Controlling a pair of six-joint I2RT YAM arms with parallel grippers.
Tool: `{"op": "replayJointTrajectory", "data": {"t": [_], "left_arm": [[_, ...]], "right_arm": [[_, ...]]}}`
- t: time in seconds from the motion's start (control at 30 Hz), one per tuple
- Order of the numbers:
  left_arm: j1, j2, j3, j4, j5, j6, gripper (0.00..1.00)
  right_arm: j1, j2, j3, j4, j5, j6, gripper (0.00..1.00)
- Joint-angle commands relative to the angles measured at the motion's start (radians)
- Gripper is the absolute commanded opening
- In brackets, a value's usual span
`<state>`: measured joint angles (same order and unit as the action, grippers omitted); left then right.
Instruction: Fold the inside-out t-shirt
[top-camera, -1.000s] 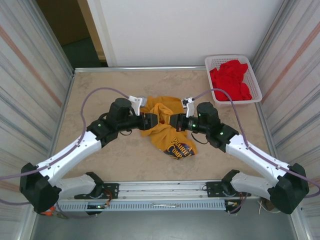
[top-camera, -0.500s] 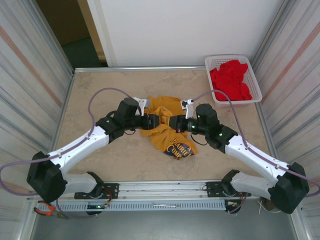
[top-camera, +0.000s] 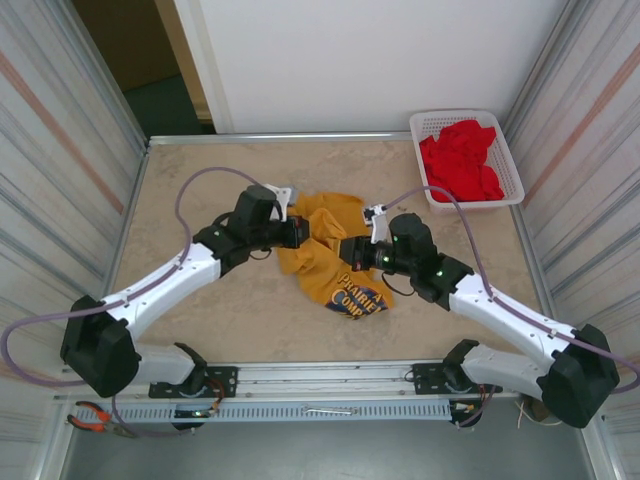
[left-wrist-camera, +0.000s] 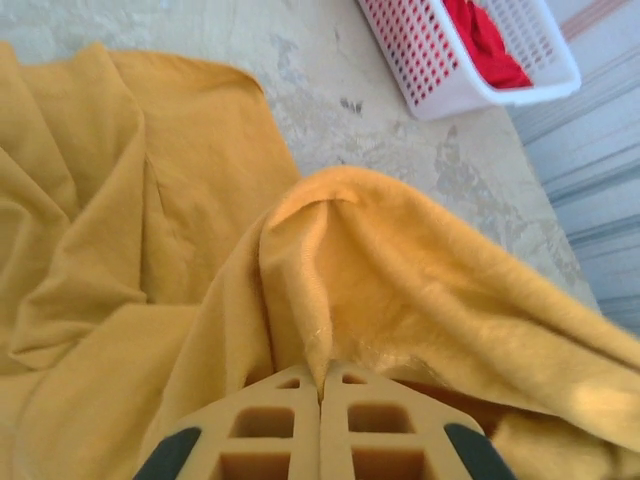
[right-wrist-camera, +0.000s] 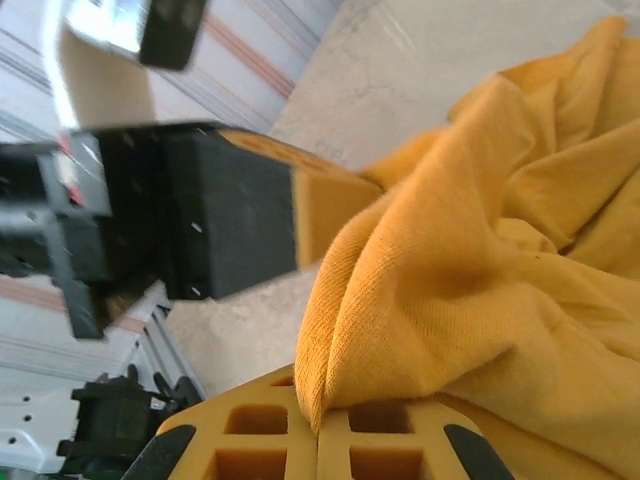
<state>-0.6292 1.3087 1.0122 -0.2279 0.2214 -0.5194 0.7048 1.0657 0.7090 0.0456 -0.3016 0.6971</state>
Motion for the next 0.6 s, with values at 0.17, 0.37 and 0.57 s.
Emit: {"op": "replayJointTrajectory", "data": {"t": [0.17, 0.37, 0.57], "left_arm": [[0.099, -0.123, 0.134, 0.008, 0.272, -0.043, 0.0], [0.183, -0.148, 0.074, 0.298, 0.513, -0.319, 0.0], [0.195, -0.16, 0.034, 0.42, 0.533, -0.429, 0.0]], "right_arm": [[-0.089, 0.056, -0.034, -0.008, 0.218, 0.116, 0.0], [-0.13, 0.144, 0.033, -0.052, 0.171, 0.107, 0.38], [-0.06, -0.013, 0.14, -0.308, 0.292, 0.042, 0.45]]}}
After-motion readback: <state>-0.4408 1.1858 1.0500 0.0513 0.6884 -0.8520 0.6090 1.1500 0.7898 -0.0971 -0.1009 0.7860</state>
